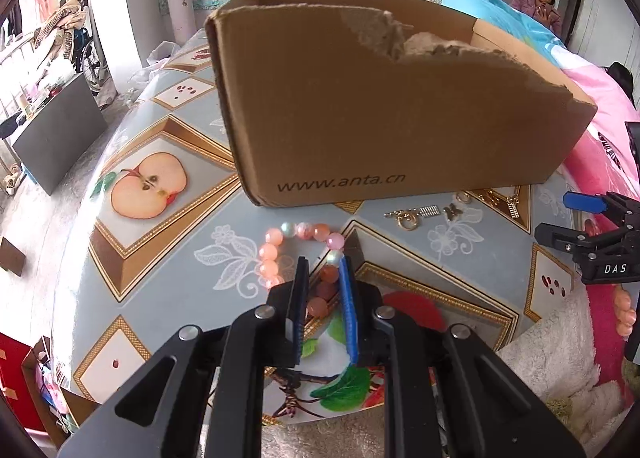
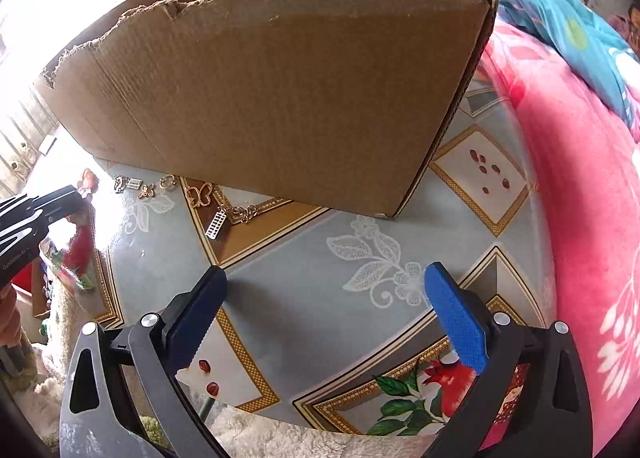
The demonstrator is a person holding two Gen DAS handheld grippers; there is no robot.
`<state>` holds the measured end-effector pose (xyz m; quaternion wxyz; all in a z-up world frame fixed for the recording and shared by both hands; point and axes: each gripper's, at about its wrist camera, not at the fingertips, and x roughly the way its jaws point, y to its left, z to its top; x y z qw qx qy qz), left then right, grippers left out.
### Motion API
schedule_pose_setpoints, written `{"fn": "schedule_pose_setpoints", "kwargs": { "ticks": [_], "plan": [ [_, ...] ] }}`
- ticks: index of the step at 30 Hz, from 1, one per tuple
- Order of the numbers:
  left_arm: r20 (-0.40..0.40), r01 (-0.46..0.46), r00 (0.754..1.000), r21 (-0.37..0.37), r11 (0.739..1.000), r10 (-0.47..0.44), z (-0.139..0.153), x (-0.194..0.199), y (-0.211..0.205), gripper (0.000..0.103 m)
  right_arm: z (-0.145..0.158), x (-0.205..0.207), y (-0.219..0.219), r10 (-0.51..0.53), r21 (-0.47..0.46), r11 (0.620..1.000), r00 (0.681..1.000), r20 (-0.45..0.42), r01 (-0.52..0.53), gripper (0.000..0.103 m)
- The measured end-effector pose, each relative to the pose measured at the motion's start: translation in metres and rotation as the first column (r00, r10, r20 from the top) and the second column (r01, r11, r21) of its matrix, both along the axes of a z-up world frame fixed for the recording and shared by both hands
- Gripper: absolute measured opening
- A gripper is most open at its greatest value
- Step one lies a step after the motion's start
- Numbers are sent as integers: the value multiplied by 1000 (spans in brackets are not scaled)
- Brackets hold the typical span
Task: Organize jewelry
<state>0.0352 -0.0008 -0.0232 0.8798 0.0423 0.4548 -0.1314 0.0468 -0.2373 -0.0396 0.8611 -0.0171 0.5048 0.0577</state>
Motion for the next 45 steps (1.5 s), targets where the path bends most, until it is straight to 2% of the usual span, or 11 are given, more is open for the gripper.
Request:
{"fn": "schedule_pose_setpoints", "kwargs": {
  "ticks": [5,10,12,13,16,21,23,27,33,45],
  "plan": [
    [19,-6,1000,-23,1000,6,3,0,4,15,-1,-5,-11,24,25,999,1000,18,-25,95],
    [81,12,997,-34,999,-9,13,-12,11,20,10,-3,-34,-29,157,987,999,20,25,93],
    [103,25,994,-40,999,-21,16,-15,10,20,20,-4,-34,-17,199,980,998,58,5,80],
    [109,33,994,-45,998,-28,18,-15,10,20,25,-4,-33,-4,228,974,997,77,-14,78],
    [103,62,993,-56,996,-56,17,-16,4,20,35,0,-24,47,323,943,992,120,-84,63],
    [107,100,990,-27,995,-97,12,-17,-17,20,38,10,-2,127,441,883,986,108,-162,34],
    [101,107,989,-30,994,-103,9,-16,-21,20,37,12,10,141,479,860,984,107,-175,26],
    [99,116,989,-28,993,-113,7,-11,-28,20,42,15,14,133,507,843,982,133,-182,16],
    [89,139,986,-12,990,-137,4,-4,-37,20,36,4,18,115,571,802,983,140,-175,11],
    [84,179,980,52,982,-183,-5,7,-60,20,32,4,21,110,561,808,982,156,-179,12]
  ]
}}
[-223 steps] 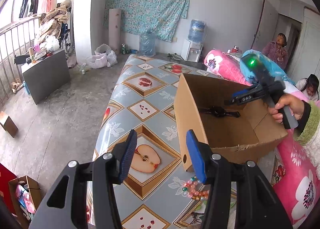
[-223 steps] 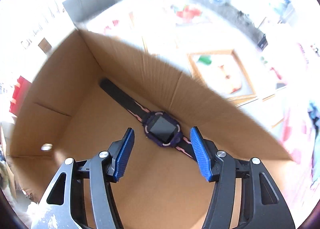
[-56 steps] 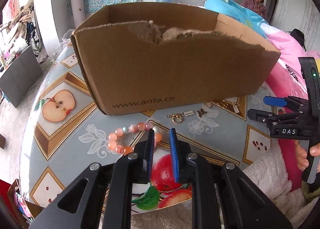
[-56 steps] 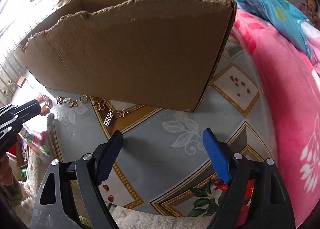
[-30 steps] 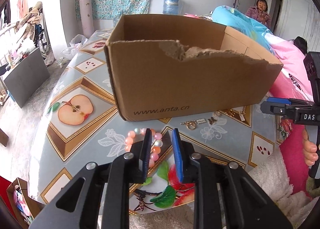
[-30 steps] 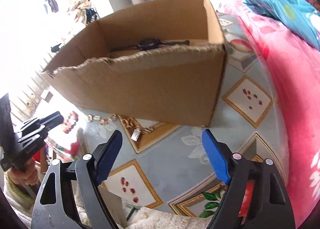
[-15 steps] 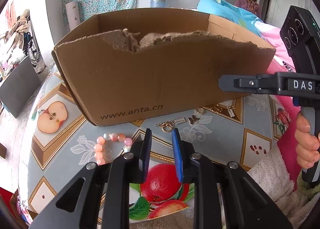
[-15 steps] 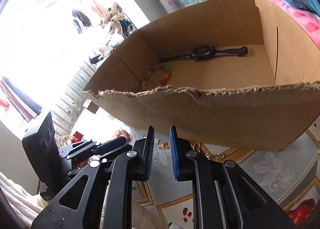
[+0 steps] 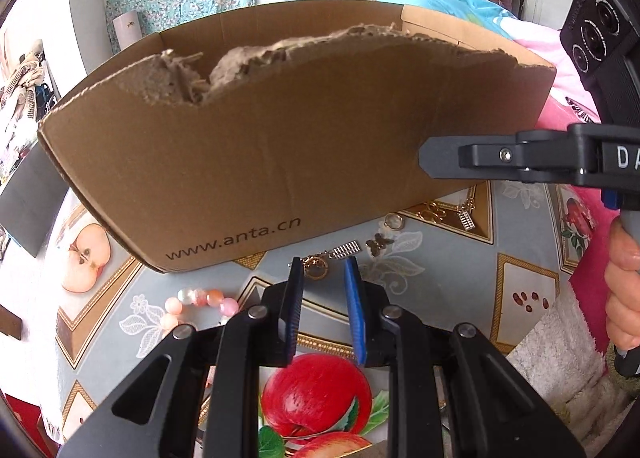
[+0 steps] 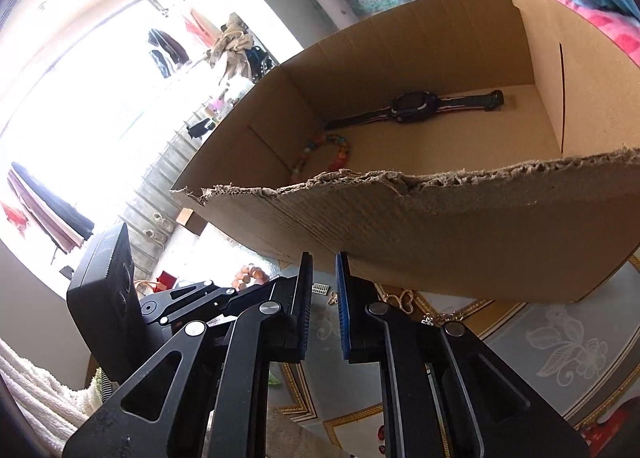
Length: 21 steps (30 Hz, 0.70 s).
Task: Organize jewelry
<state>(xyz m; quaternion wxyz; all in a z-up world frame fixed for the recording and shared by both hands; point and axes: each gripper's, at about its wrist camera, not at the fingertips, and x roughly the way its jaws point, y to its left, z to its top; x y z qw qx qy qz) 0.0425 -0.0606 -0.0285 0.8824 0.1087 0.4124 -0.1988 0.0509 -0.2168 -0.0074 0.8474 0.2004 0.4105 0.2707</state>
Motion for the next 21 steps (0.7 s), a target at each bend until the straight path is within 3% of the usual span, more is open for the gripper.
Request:
{"fn": "schedule_pose_setpoints", "kwargs": {
  "ticks": [4,9,21],
  "plan": [
    [7,6,1000,19,1000,-6,0,1,-3,20,-3,0,1,0,-7,1000,1000,-4,0,13],
    [7,1,1000,31,1000,-1,0,5,-9,10,-6,-1,-2,-5,3,1000,1000,-10,5,13],
    [-39,8,999,3,1000,-7,3,4,-6,10,-9,-3,-12,-19,23,1000,1000,-17,19,13]
  ]
}}
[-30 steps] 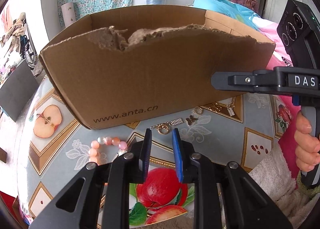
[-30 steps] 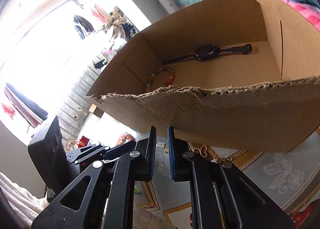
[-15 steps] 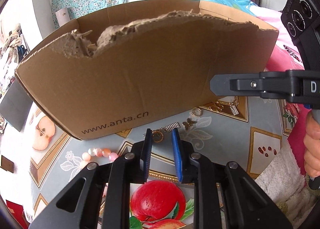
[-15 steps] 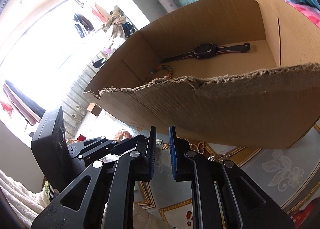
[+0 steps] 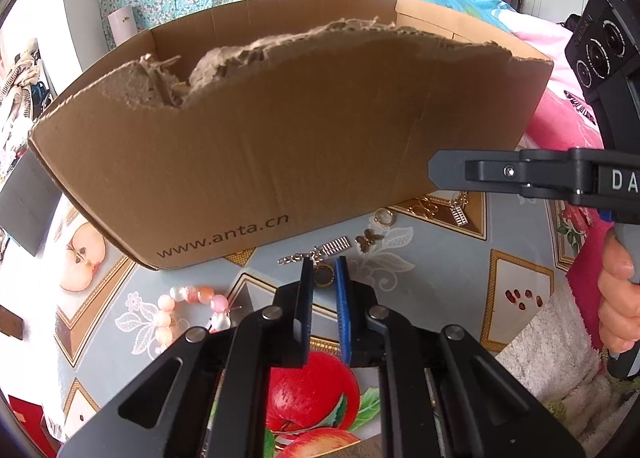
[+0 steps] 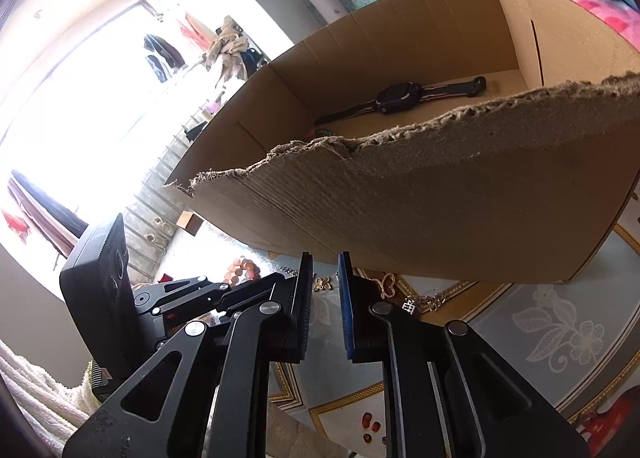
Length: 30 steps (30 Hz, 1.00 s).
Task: Organize jewelry
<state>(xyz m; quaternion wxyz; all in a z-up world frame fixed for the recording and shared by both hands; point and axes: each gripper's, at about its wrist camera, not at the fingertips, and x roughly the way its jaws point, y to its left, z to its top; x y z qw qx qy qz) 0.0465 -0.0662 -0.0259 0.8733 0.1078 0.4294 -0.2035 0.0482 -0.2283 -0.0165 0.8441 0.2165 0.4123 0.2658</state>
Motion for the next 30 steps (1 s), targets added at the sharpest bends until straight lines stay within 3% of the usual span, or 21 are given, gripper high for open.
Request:
{"fn": "schedule_pose_setpoints", "kwargs": {
  "ticks": [4,13,18,25,30],
  "plan": [
    [-16,-1,1000,-24,1000,1,2,-6,4,10,0,-1,-1,-1,-2,1000,1000,1,1,13],
    [31,20,999,-120,993,-17,26,-24,18,10,1,-2,1,1,-7,1000,1000,-3,-1,13],
    [38,23,999,-68,997,-20,21,-24,13,10,4,-2,4,5,-13,1000,1000,4,-5,13],
    [27,14,1000,-85,996,-12,21,-28,17,11,3,-1,9,18,-31,999,1000,7,-17,13],
    [28,-43,999,-91,995,46,22,-29,34,10,1,0,31,90,-67,994,996,25,-88,13]
  ]
}}
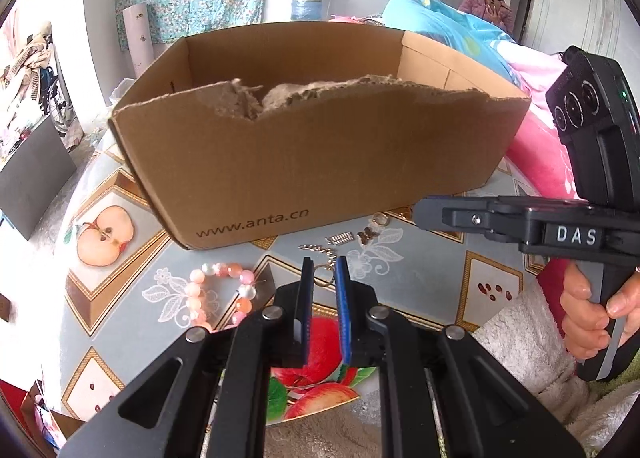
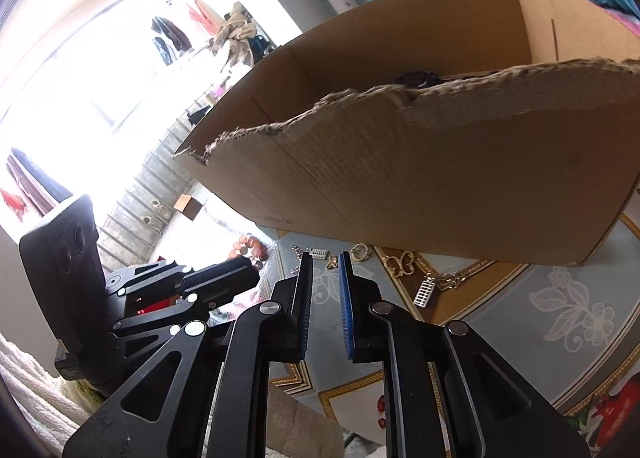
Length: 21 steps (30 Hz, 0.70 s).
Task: Organize jewelry
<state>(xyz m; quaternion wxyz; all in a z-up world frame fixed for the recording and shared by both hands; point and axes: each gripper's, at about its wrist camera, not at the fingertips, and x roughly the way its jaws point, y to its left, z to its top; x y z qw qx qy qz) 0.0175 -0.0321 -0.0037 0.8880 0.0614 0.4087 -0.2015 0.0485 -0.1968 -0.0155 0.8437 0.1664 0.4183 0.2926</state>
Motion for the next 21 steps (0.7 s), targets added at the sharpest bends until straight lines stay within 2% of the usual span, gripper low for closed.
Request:
{"fn": "schedule_pose_setpoints", "kwargs": {
  "ticks": [3,7,13,21],
  "plan": [
    [7,-32,999,-11,999,32,3,-1,10,10,-2,1,19,57,-31,998,998,14,-56,13],
    [18,-60,998,-27,998,61,5,2,20,10,-7,4,45,117,-121,986,993,28,-113,13],
    [23,-77,997,-61,995,78,3,1,37,10,-13,13,73,161,-257,956,986,46,-144,13],
    [24,-82,996,-95,992,85,2,3,47,10,-13,20,93,170,-299,944,983,76,-140,13]
  ]
}}
